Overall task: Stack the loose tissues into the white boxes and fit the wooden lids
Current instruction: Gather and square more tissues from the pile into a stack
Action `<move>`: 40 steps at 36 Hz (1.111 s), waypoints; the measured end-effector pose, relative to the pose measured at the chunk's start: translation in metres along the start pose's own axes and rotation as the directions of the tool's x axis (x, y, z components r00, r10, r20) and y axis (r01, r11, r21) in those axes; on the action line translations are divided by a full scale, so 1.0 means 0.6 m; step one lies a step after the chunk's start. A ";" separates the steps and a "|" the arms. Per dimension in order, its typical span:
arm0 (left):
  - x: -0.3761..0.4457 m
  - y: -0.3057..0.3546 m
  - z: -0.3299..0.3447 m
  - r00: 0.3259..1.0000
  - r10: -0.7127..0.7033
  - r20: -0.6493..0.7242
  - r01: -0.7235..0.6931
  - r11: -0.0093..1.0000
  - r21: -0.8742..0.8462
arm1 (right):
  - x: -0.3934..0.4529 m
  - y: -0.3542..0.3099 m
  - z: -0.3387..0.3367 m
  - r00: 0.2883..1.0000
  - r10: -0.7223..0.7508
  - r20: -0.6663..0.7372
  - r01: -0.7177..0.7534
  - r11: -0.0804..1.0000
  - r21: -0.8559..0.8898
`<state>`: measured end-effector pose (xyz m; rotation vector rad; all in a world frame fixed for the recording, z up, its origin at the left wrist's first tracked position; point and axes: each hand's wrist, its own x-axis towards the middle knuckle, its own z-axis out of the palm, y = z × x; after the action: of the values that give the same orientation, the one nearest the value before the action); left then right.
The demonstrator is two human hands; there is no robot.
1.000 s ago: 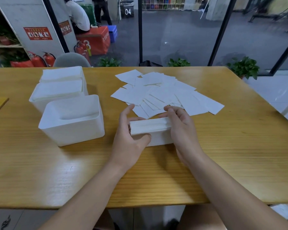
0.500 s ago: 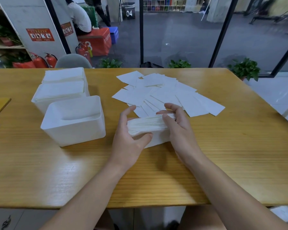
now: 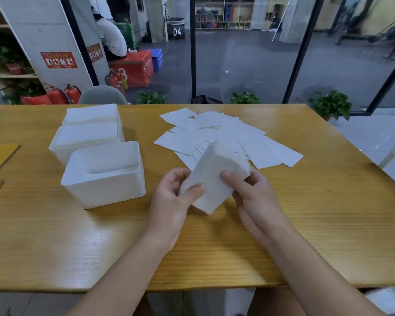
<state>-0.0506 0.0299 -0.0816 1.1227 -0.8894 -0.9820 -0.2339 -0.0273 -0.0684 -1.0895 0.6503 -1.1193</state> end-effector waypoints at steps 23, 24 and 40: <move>-0.035 0.002 0.045 0.972 0.194 0.131 -0.210 0.970 0.119 | -0.031 -0.003 0.072 0.991 -0.114 0.064 0.121 0.985 -0.119; -0.036 0.000 0.043 0.972 0.186 0.144 -0.205 0.969 0.136 | -0.031 0.000 0.071 0.993 -0.107 0.059 0.114 0.984 -0.135; -0.045 -0.008 0.040 0.964 0.204 0.172 -0.232 0.959 0.164 | -0.036 -0.004 0.077 0.992 -0.083 -0.094 0.066 0.982 -0.176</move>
<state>-0.0826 0.0477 -0.0835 1.0851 -1.2221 -0.8232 -0.2024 0.0090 -0.0513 -1.2195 0.8035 -1.2051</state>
